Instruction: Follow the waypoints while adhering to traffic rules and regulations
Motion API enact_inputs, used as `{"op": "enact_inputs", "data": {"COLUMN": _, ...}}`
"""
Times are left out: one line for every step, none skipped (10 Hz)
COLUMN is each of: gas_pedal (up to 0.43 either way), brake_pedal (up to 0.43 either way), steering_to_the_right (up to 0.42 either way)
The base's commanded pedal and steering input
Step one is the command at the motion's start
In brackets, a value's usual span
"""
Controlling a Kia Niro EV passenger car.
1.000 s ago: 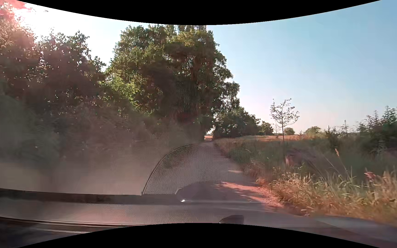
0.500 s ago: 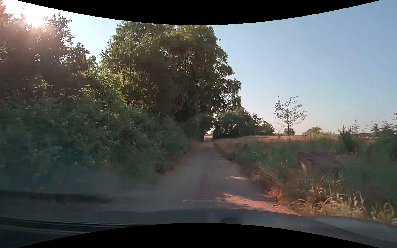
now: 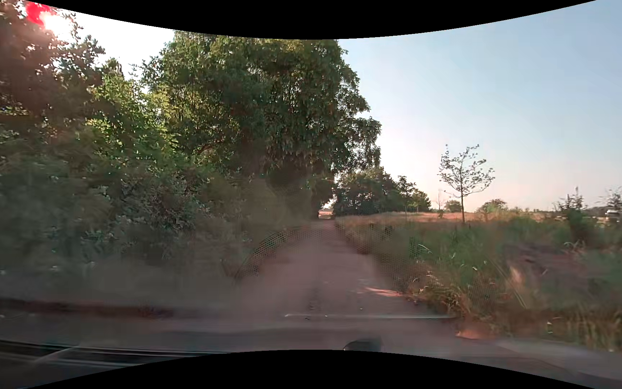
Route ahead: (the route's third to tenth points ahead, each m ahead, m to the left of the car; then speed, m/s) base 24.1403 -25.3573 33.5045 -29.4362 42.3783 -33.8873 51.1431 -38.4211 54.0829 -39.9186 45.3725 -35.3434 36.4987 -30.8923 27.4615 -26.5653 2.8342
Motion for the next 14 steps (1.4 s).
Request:
{"op": "enact_inputs", "data": {"gas_pedal": 0.028, "brake_pedal": 0.0, "steering_to_the_right": 0.0}}
{"op": "enact_inputs", "data": {"gas_pedal": 0.028, "brake_pedal": 0.0, "steering_to_the_right": 0.001}}
{"op": "enact_inputs", "data": {"gas_pedal": 0.028, "brake_pedal": 0.0, "steering_to_the_right": 0.002}}
{"op": "enact_inputs", "data": {"gas_pedal": 0.028, "brake_pedal": 0.0, "steering_to_the_right": 0.003}}
{"op": "enact_inputs", "data": {"gas_pedal": 0.028, "brake_pedal": 0.0, "steering_to_the_right": 0.003}}
{"op": "enact_inputs", "data": {"gas_pedal": 0.028, "brake_pedal": 0.0, "steering_to_the_right": 0.003}}
{"op": "enact_inputs", "data": {"gas_pedal": 0.028, "brake_pedal": 0.0, "steering_to_the_right": 0.004}}
{"op": "enact_inputs", "data": {"gas_pedal": 0.028, "brake_pedal": 0.0, "steering_to_the_right": 0.006}}
{"op": "enact_inputs", "data": {"gas_pedal": 0.028, "brake_pedal": 0.0, "steering_to_the_right": 0.006}}
{"op": "enact_inputs", "data": {"gas_pedal": 0.028, "brake_pedal": 0.0, "steering_to_the_right": 0.006}}
{"op": "enact_inputs", "data": {"gas_pedal": 0.028, "brake_pedal": 0.0, "steering_to_the_right": 0.006}}
{"op": "enact_inputs", "data": {"gas_pedal": 0.028, "brake_pedal": 0.0, "steering_to_the_right": 0.005}}
{"op": "enact_inputs", "data": {"gas_pedal": 0.028, "brake_pedal": 0.0, "steering_to_the_right": 0.005}}
{"op": "enact_inputs", "data": {"gas_pedal": 0.028, "brake_pedal": 0.0, "steering_to_the_right": 0.005}}
